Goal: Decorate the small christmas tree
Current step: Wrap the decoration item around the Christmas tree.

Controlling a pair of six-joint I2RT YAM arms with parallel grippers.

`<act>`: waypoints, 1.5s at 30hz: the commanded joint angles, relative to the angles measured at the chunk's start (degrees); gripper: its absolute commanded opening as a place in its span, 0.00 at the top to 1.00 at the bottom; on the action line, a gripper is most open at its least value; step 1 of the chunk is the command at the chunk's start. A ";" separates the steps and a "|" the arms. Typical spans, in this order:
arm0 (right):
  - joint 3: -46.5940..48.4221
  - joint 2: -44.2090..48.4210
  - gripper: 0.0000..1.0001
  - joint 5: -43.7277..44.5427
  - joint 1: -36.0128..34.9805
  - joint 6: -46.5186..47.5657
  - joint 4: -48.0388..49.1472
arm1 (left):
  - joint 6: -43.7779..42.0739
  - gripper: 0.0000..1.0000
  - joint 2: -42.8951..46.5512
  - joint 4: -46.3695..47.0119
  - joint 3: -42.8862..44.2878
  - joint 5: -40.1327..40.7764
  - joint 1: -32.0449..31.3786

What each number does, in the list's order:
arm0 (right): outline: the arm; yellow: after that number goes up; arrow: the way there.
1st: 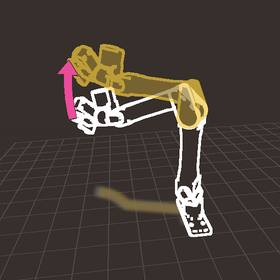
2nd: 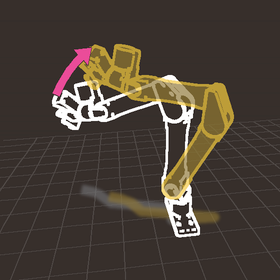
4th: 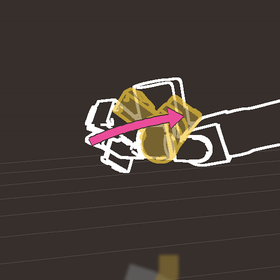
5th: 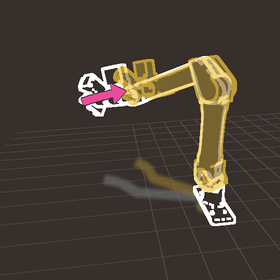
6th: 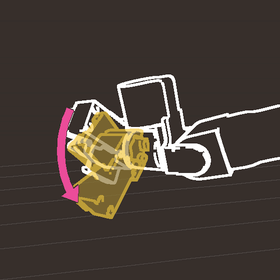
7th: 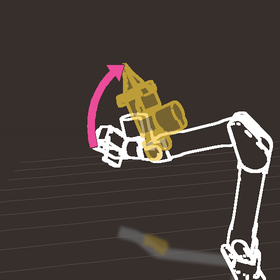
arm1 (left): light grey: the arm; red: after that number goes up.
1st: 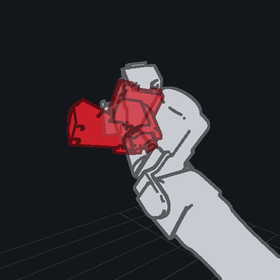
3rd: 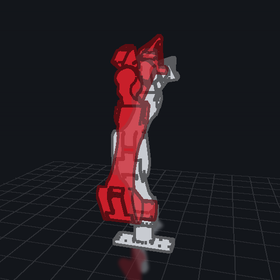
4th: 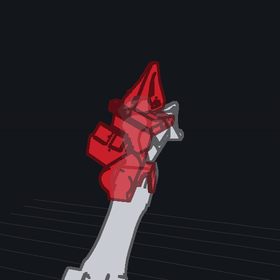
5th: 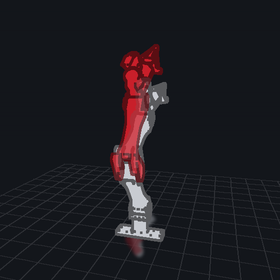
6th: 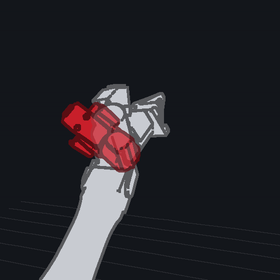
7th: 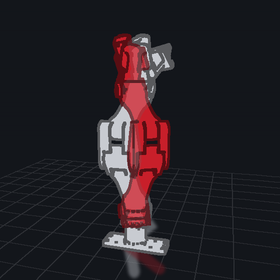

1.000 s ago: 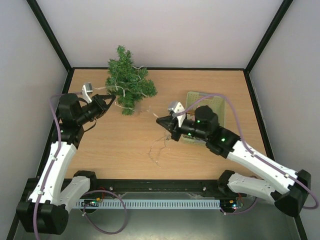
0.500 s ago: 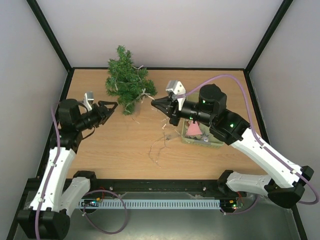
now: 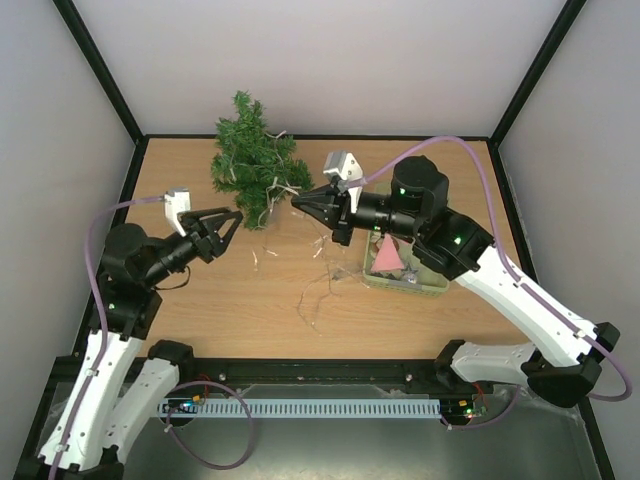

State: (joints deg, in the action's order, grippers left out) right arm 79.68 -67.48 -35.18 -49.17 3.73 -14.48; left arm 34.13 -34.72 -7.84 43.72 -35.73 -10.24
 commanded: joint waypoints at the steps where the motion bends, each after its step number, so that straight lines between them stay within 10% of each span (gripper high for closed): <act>1: 3.92 -0.12 0.98 -3.05 -0.36 -1.60 4.15 | -6.06 0.46 -1.13 10.20 -2.18 2.13 -4.45; 14: 5.99 -1.51 0.98 -1.76 -0.36 -1.83 6.54 | -12.55 0.45 -7.79 15.97 -5.33 8.07 -18.87; 45: 3.29 -0.37 0.98 -0.25 -0.40 -1.58 8.76 | -13.16 0.45 -4.22 15.24 -5.20 7.54 -19.73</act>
State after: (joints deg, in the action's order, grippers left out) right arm 83.09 -68.47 -35.59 -49.17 2.37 -8.60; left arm 23.09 -38.04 5.26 39.40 -27.18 -29.71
